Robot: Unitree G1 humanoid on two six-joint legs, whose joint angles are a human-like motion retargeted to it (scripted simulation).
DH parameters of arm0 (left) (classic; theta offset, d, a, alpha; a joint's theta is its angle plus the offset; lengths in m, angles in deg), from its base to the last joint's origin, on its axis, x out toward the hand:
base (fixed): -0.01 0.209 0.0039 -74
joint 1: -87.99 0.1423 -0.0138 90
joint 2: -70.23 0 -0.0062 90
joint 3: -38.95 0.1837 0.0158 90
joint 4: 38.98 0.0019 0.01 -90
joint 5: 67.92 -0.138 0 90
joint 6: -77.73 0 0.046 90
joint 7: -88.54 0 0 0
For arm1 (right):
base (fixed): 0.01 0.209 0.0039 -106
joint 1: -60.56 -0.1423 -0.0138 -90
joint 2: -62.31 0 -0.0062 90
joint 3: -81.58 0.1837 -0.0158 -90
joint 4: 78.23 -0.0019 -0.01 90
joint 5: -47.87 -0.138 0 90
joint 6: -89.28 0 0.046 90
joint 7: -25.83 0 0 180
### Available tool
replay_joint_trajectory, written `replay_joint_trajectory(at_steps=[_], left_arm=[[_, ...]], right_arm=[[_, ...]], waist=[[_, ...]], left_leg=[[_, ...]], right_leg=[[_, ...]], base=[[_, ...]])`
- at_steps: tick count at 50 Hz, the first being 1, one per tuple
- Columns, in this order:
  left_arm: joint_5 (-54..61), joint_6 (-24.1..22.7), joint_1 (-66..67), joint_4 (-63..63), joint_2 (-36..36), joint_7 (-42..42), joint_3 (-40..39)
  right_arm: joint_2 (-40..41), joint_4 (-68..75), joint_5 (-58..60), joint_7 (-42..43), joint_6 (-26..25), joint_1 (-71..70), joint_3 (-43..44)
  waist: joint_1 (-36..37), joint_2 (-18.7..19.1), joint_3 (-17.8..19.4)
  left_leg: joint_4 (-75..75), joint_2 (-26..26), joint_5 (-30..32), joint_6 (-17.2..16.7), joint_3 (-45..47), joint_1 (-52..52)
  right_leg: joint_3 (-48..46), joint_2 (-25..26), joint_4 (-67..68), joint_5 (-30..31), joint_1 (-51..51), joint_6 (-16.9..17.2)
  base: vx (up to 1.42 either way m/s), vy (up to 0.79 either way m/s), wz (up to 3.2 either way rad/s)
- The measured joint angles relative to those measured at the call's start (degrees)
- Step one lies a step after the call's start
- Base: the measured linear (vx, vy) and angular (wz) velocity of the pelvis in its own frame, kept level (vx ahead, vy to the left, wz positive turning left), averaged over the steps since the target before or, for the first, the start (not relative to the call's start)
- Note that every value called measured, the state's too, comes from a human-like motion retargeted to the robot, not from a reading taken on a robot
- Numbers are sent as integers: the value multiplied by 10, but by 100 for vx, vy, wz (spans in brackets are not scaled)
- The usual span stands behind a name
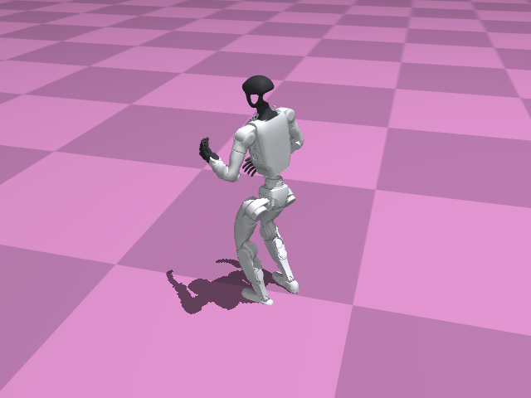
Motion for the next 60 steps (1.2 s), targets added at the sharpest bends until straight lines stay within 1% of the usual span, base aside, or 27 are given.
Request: replay_joint_trajectory(at_steps=[3, 5, 7, 10, 13, 15, 18, 20, 22, 23, 25, 27, 30, 32, 33, 35, 38, 40, 45, 48, 50, 51, 52, 53, 54, 56, 60], left_arm=[[15, -13, -49, -2, 13, 30, 7], [32, -28, -72, 5, 31, 52, 16], [39, -34, -55, 5, 43, 63, 9], [53, -40, -9, 12, 54, 75, 0], [67, -35, 59, 28, 48, 74, -13], [77, -31, 115, 44, 38, 67, -25], [93, -25, 219, 60, 22, 40, -47], [120, -16, 307, 47, 7, 2, -82], [138, -7, 373, 41, -1, -23, -90], [154, 1, 413, 25, -10, -45, -111], [161, 8, 452, 16, -15, -67, -119], [162, 17, 464, 2, -13, -91, -134], [142, 12, 391, 12, 8, -99, -114], [125, 3, 298, 20, 29, -84, -87], [121, -3, 260, 13, 36, -76, -78], [107, -22, 125, 24, 56, -27, -40], [103, -52, 23, -25, 61, 17, -33], [96, -66, -27, -45, 61, 54, -17], [75, -63, 54, -44, 31, 57, -14], [63, -48, 176, -3, 10, 25, -32], [69, -40, 269, 16, 3, -7, -60], [74, -35, 312, 21, 4, -16, -72], [80, -31, 357, 20, 6, -26, -91], [87, -27, 407, 5, 9, -41, -125], [90, -27, 440, -5, 14, -47, -146], [89, -34, 466, -13, 29, -45, -169], [79, -50, 425, -12, 61, -16, -188]], right_arm=[[-10, -14, -23, -8, 14, 60, 20], [-33, -70, -47, -16, 18, 122, 58], [-34, -98, -54, -12, 28, 158, 76], [-38, -158, -57, -2, 38, 198, 105], [-34, -201, -45, 31, 50, 187, 121], [-32, -223, -32, 61, 63, 150, 130], [-30, -255, -25, 109, 80, 67, 136], [-28, -277, -42, 140, 87, -6, 127], [-23, -303, -64, 149, 96, -42, 127], [-20, -314, -83, 150, 95, -63, 123], [-13, -325, -98, 146, 97, -75, 122], [-4, -315, -101, 127, 93, -73, 117], [1, -262, -68, 102, 81, -34, 111], [3, -205, -46, 89, 70, 7, 103], [5, -182, -41, 85, 62, 34, 94], [3, -140, -38, 68, 58, 78, 95], [-11, -153, -63, 47, 60, 171, 91], [-34, -210, -85, 32, 59, 235, 117], [-42, -283, -58, 55, 74, 213, 137], [-37, -302, -20, 96, 87, 97, 132], [-36, -314, -9, 127, 99, 15, 132], [-36, -322, -12, 136, 104, -10, 137], [-37, -328, -15, 144, 109, -35, 139], [-36, -329, -22, 153, 112, -60, 136], [-36, -330, -23, 158, 115, -67, 140], [-38, -330, -15, 164, 118, -53, 156], [-42, -317, 16, 167, 116, 12, 183]], waist=[[-34, -17, -5], [-49, -30, -28], [-56, -51, -32], [-44, -77, -41], [-7, -89, -34], [20, -94, -22], [67, -74, 0], [101, -39, -3], [120, -26, -5], [133, -10, -17], [136, 7, -30], [136, 35, -47], [98, 49, -52], [58, 37, -46], [38, 33, -43], [-1, 6, -34], [-44, -6, -29], [-55, -10, -42], [-22, -32, -51], [35, -25, -36], [81, -7, -23], [96, 1, -21], [113, 16, -26], [134, 46, -42], [143, 60, -51], [140, 63, -61], [87, 43, -58]], left_leg=[[-6, -9, 14, -2, 7, -22], [-110, -38, 72, -1, 4, -11], [-120, -52, 95, -3, 8, -22], [-192, -70, 149, -5, 9, -18], [-206, -58, 172, -7, 21, -36], [-172, -43, 166, -4, 34, -66], [-81, -8, 123, -2, 30, -119], [3, 49, 80, -6, 30, -160], [75, 72, 68, -4, 43, -168], [124, 105, 49, -3, 45, -170], [198, 130, 33, 6, 52, -149], [221, 161, 2, 7, 56, -95], [145, 125, -27, 5, 64, -11], [62, 72, -46, 11, 64, 33], [55, 66, -60, 13, 71, 39], [-73, -6, -24, 25, 68, 86], [-104, -27, 0, 14, 58, 87], [-243, -62, 77, 14, 36, 120], [-263, -71, 121, 15, 36, 88], [-105, -24, 86, 13, 24, 1], [60, 13, 63, -12, -40, -89], [118, 28, 56, -11, -38, -107], [174, 54, 46, -12, -39, -124], [226, 102, 28, -16, -45, -139], [242, 120, 20, -18, -47, -133], [209, 109, 13, -18, -42, -90], [97, 46, -28, -3, -26, -17]], right_leg=[[15, -19, 96, 3, -27, -11], [39, -33, 137, 20, -46, -11], [52, -44, 149, 29, -23, -6], [61, -47, 100, 25, 18, 6], [47, -36, 11, -26, 50, -6], [28, -37, -30, -67, 52, -22], [7, -16, -67, -68, 40, -34], [-2, 36, -118, -36, 35, -39], [-2, 40, -131, -16, 20, -28], [-2, 69, -165, 7, 21, -26], [2, 83, -167, 27, 5, -17], [8, 124, -219, 60, 22, -15], [17, 116, -201, 64, 12, -3], [22, 82, -140, 47, -10, 10], [18, 71, -106, 45, -22, 14], [19, 8, -23, 44, -64, 20], [25, -19, 57, 50, -81, 11], [38, -28, 77, 58, -90, 10], [33, -24, -11, 25, -15, 14], [11, 6, -102, -5, 22, -6], [15, 51, -132, -3, 29, -15], [17, 64, -132, 0, 24, -16], [17, 90, -147, 12, 22, -17], [15, 142, -193, 43, 27, -20], [16, 166, -214, 65, 28, -18], [22, 171, -210, 90, 17, -3], [17, 116, -79, 91, -40, 23]], base=[[-28, 0, -11], [-28, -3, 11], [-31, -7, 7], [-31, -10, -8], [-31, -12, -35], [-32, -12, -51], [-30, -10, -77], [-23, -7, -101], [-21, -4, -86], [-18, 0, -115], [-21, 3, -108], [-20, 9, -125], [-27, 12, -46], [-37, 13, 12], [-40, 13, 22], [-38, 13, 36], [-38, 6, 5], [-32, 2, -3], [-26, -8, -52], [-19, -13, -125], [-21, -11, -173], [-19, -5, -163], [-15, -1, -183], [-12, 0, -201], [-12, 1, -182], [-14, 3, -77], [-21, 4, -15]])
